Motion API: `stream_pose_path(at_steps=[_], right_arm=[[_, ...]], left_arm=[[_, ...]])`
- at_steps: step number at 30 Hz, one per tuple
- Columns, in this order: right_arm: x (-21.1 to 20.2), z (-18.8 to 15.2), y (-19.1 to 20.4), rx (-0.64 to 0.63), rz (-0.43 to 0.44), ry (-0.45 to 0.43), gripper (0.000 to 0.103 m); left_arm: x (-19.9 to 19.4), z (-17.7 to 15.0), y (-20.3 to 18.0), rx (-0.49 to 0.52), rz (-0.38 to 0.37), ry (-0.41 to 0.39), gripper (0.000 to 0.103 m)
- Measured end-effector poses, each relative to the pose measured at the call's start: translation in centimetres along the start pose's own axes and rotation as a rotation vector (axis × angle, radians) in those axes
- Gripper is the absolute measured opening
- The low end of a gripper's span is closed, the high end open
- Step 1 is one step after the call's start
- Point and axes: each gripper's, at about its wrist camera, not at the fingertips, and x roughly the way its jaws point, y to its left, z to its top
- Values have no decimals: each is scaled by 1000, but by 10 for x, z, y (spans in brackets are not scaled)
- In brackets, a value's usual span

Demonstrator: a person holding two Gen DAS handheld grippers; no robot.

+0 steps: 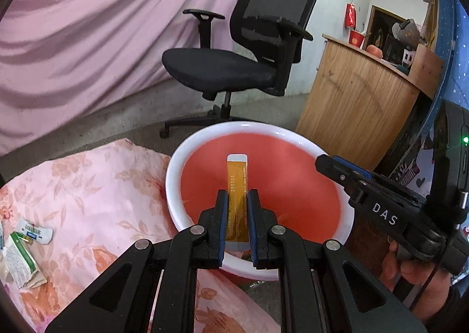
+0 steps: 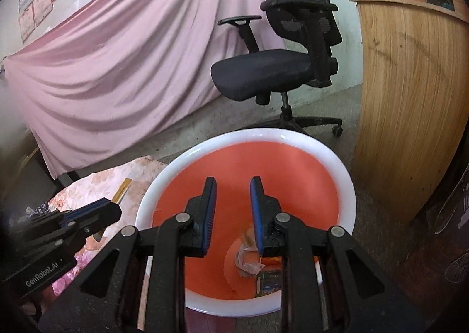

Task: Collect trash
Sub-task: 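Open the left tool over the bucket while the right tool opens to drop the cap, then move both open tools back over the bed toward the remaining trash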

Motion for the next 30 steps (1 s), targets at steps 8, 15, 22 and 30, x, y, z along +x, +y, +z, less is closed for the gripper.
stream_pose_path(at_steps=[8, 15, 22, 30], right_arm=[[6, 3, -7, 20, -6, 22, 47], [5, 4, -9, 22, -10, 19, 57], [-2, 10, -2, 11, -10, -14, 76], [-26, 20, 21, -12, 17, -137, 103]], left_arm=[[5, -2, 3, -14, 8, 27, 16], [-4, 0, 11, -51, 19, 5, 26], [-29, -1, 26, -107, 60, -66, 49], [-79, -2, 55, -196, 137, -211, 91]])
